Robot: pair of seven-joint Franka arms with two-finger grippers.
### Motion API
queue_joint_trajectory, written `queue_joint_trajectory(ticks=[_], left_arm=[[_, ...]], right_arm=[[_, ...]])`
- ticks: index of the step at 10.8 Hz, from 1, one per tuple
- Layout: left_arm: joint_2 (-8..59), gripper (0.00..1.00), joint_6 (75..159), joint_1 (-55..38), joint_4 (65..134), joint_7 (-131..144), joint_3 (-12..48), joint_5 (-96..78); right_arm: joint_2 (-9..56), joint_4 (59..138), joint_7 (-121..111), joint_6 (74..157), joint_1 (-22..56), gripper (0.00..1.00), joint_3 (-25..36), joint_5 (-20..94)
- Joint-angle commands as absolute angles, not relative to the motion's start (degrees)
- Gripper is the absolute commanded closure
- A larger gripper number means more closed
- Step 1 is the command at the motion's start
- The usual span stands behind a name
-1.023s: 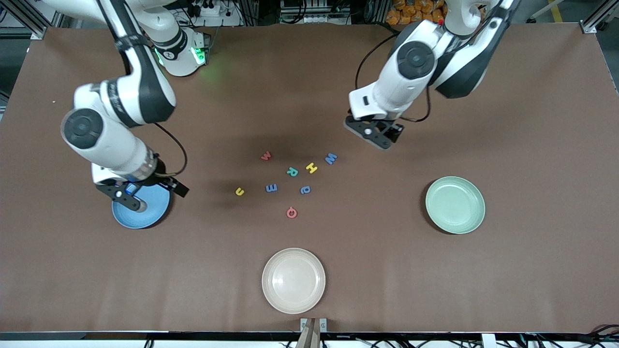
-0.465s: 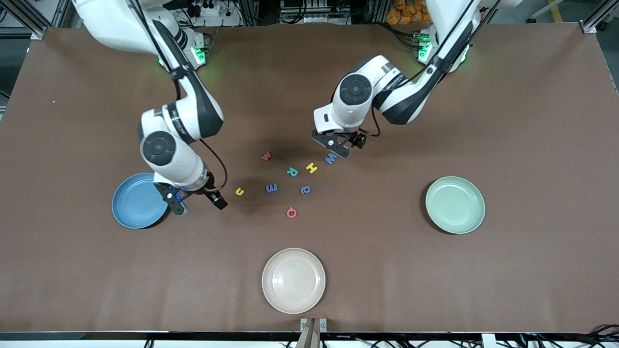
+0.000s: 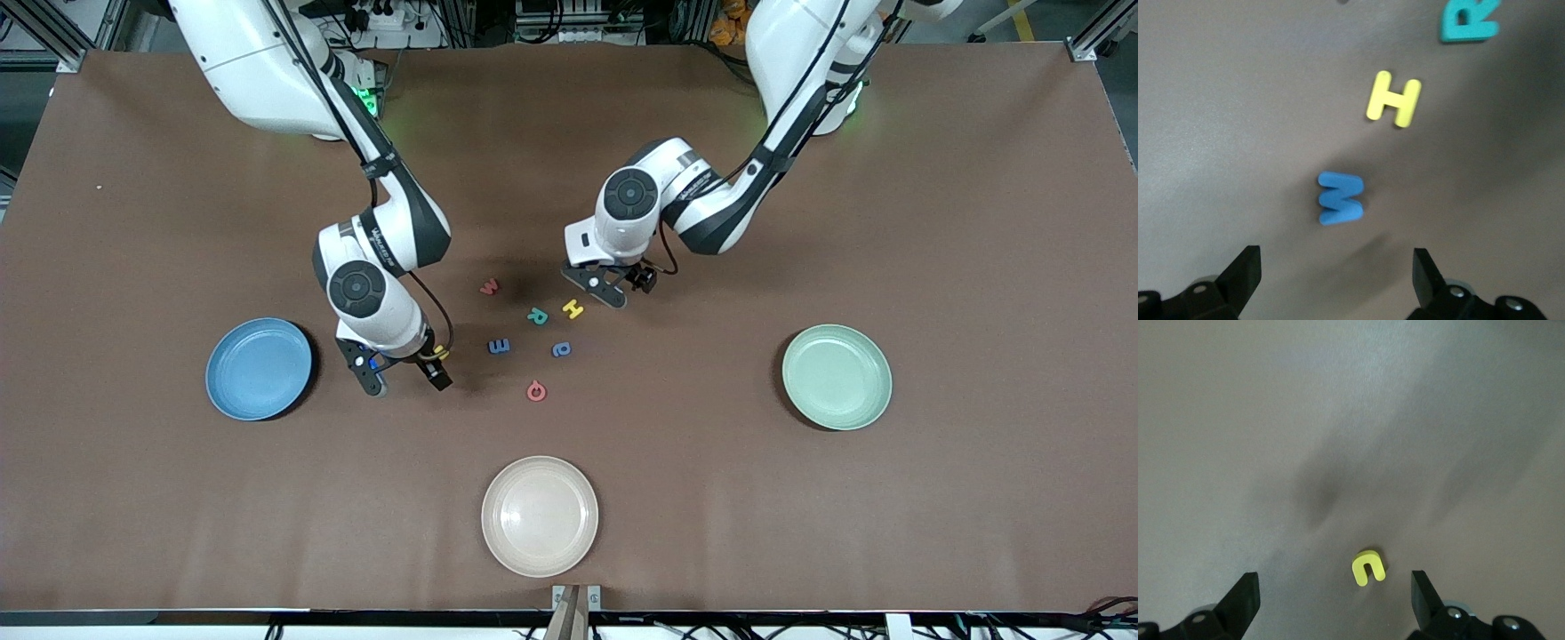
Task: Sort upper and lower case letters into plates
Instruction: 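Grasp the yellow u with the right gripper while the left gripper grasps the blue W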
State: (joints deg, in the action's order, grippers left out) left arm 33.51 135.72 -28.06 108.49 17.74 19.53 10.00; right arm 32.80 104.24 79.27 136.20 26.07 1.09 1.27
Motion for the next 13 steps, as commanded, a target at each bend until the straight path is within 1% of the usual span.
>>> queue_joint_trajectory(ticks=[1,4,6,8,9,10,11,13], left_arm=[[38.1,0.00,138.5,-30.2,106.7,26.6,19.2,17.4],[38.8,0.00,138.5,-30.7,106.3,26.8,19.2,18.2],[40.5,0.00,138.5,-31.0,103.6,27.0,19.2,18.8],[40.7,0.09,138.5,-31.0,103.2,26.4,19.2,18.8],[40.7,0.16,138.5,-31.0,103.2,26.5,19.2,18.8],[40.8,0.19,138.5,-31.0,103.3,26.5,19.2,19.0],[40.8,0.28,138.5,-31.0,103.4,26.5,19.2,19.3],[40.8,0.55,138.4,-31.0,103.4,26.7,19.1,19.9]], right_arm=[[34.1,105.6,81.7,139.0,27.8,0.00,1.4,1.5],[33.6,109.1,82.1,140.4,29.2,0.00,1.6,0.9],[33.4,109.9,82.1,140.5,29.1,0.00,1.7,-1.6],[33.1,111.7,81.7,142.0,29.0,0.00,1.8,-5.0],[33.0,112.2,81.6,143.4,28.5,0.00,1.8,-7.0],[33.0,112.3,81.2,144.5,28.3,0.00,1.8,-7.2],[32.8,112.3,81.0,144.8,28.0,0.00,1.8,-7.2],[32.2,112.4,80.9,144.9,28.0,0.00,1.7,-7.2]])
